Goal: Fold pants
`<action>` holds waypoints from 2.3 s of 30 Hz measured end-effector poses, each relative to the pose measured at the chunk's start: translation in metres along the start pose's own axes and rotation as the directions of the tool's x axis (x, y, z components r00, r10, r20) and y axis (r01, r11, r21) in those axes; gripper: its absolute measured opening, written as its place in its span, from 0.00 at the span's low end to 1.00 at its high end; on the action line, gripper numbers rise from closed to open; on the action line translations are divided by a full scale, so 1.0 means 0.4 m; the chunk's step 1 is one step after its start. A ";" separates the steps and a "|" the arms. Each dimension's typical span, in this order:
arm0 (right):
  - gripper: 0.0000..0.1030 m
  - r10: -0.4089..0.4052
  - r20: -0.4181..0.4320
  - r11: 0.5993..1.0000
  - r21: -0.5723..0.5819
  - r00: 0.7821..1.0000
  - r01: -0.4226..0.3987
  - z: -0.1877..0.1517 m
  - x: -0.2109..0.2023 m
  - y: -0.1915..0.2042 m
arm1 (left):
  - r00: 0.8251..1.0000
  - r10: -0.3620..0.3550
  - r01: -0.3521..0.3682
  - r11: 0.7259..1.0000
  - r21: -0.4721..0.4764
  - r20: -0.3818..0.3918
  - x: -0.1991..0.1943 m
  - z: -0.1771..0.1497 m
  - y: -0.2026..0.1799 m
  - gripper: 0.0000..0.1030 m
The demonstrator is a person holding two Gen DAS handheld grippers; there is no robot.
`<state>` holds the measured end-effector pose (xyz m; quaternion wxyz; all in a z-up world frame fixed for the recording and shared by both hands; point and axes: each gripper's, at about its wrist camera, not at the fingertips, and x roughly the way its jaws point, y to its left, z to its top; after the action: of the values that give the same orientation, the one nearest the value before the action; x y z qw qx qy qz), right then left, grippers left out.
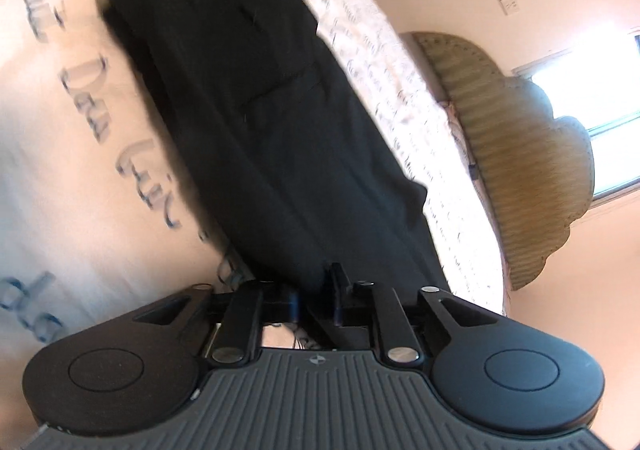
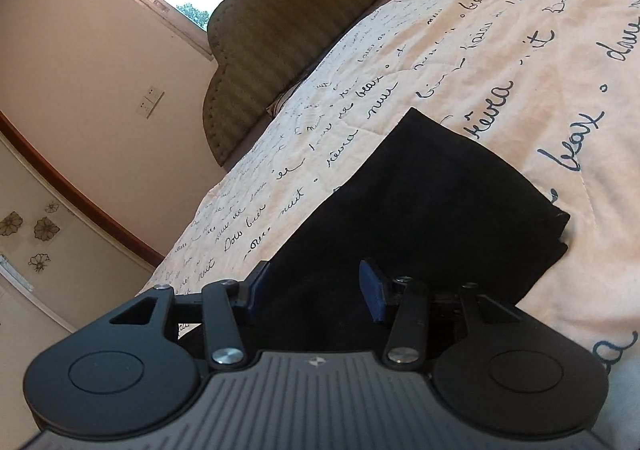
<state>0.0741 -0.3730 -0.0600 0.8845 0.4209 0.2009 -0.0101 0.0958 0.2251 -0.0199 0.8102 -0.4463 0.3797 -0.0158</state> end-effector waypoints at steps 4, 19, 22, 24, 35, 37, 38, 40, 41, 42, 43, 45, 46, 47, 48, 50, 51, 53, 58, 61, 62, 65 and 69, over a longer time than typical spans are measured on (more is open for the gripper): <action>0.46 0.010 0.007 1.000 0.005 1.000 -0.010 -0.001 0.006 -0.001 | 0.993 0.043 -0.037 0.998 -0.055 0.106 -0.067 0.058 0.039 0.29; 0.46 0.028 0.018 0.999 0.014 0.999 -0.029 -0.008 -0.002 -0.012 | 0.964 0.173 -0.155 0.983 -0.102 0.202 -0.097 0.155 0.124 0.19; 0.46 0.034 0.019 0.999 0.017 0.999 -0.034 -0.008 -0.004 -0.015 | 0.971 0.117 -0.094 0.988 -0.120 0.207 -0.117 0.154 0.136 0.24; 0.46 0.033 0.019 0.999 0.016 0.999 -0.033 -0.008 -0.004 -0.013 | 0.972 0.107 -0.073 0.984 -0.165 0.211 -0.136 0.149 0.146 0.54; 0.46 0.042 0.028 0.999 0.026 0.999 -0.043 -0.010 -0.009 -0.017 | 0.955 0.171 -0.102 0.957 -0.271 0.244 -0.121 0.171 0.169 0.35; 0.46 0.045 0.029 0.999 0.028 0.999 -0.046 -0.010 -0.010 -0.019 | 0.954 0.157 -0.088 0.961 -0.261 0.257 -0.105 0.187 0.171 0.38; 0.46 0.047 0.029 0.998 0.030 0.998 -0.048 -0.010 -0.011 -0.019 | 0.957 0.140 -0.076 0.966 -0.247 0.253 -0.097 0.194 0.169 0.47; 0.46 0.050 0.029 0.998 0.032 0.998 -0.051 -0.010 -0.011 -0.022 | 0.958 0.133 -0.079 0.974 -0.213 0.253 -0.095 0.197 0.154 0.52; 0.46 0.051 0.029 0.998 0.032 0.998 -0.052 -0.009 -0.011 -0.022 | 0.956 0.142 -0.093 0.976 -0.197 0.256 -0.101 0.197 0.144 0.48; 0.46 0.051 0.029 0.998 0.032 0.998 -0.052 -0.009 -0.011 -0.022 | 0.949 0.159 -0.112 0.977 -0.180 0.274 -0.111 0.196 0.134 0.16; 0.46 0.051 0.029 0.998 0.032 0.998 -0.052 -0.010 -0.012 -0.022 | 0.941 0.174 -0.134 0.979 -0.153 0.290 -0.122 0.195 0.122 0.14; 0.46 0.051 0.029 0.998 0.032 0.998 -0.052 -0.010 -0.012 -0.023 | 0.933 0.182 -0.155 0.982 -0.111 0.311 -0.141 0.193 0.103 0.14; 0.46 0.051 0.029 0.998 0.033 0.998 -0.052 -0.010 -0.012 -0.022 | 0.930 0.189 -0.166 0.981 -0.097 0.315 -0.148 0.191 0.096 0.14; 0.46 0.051 0.030 0.998 0.033 0.998 -0.052 -0.010 -0.012 -0.022 | 0.927 0.202 -0.185 0.979 -0.084 0.315 -0.146 0.190 0.093 0.14; 0.46 0.051 0.030 0.998 0.033 0.998 -0.052 -0.010 -0.012 -0.022 | 0.925 0.223 -0.207 0.975 -0.082 0.309 -0.137 0.191 0.097 0.14; 0.46 0.053 0.031 0.998 0.034 0.998 -0.054 -0.009 -0.013 -0.022 | 0.920 0.263 -0.249 0.965 -0.084 0.291 -0.103 0.195 0.120 0.16; 0.46 0.055 0.031 0.998 0.036 0.998 -0.056 -0.009 -0.013 -0.024 | 0.912 0.270 -0.264 0.963 -0.060 0.308 -0.090 0.191 0.124 0.17; 0.46 0.059 0.032 0.998 0.037 0.998 -0.060 -0.009 -0.015 -0.025 | 0.894 0.282 -0.304 0.953 0.010 0.348 -0.082 0.176 0.107 0.23; 0.46 0.051 0.024 0.996 0.069 0.998 -0.053 0.000 -0.023 -0.022 | 0.856 0.298 -0.356 0.932 0.064 0.422 -0.144 0.145 0.062 0.52; 0.52 0.005 0.046 0.990 0.140 0.999 -0.011 0.015 -0.085 -0.004 | 0.806 0.276 -0.385 0.916 0.109 0.524 -0.218 0.106 0.005 0.56; 0.57 0.019 0.087 0.988 0.150 0.996 -0.032 0.014 -0.121 -0.002 | 0.795 0.253 -0.391 0.908 0.148 0.551 -0.235 0.086 -0.024 0.57; 0.68 0.017 0.153 0.986 0.160 0.988 -0.042 0.010 -0.207 -0.007 | 0.814 0.144 -0.382 0.862 0.332 0.563 -0.230 0.001 -0.137 0.64; 0.68 -0.068 0.145 0.978 0.204 0.987 0.038 0.008 -0.255 -0.040 | 0.913 -0.002 -0.273 0.740 0.615 0.408 -0.114 -0.139 -0.292 0.67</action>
<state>-0.0212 -0.4011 -0.0327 0.8498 0.5002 0.1423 -0.0859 0.0651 0.1320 0.0760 0.9716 -0.0963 0.2161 -0.0014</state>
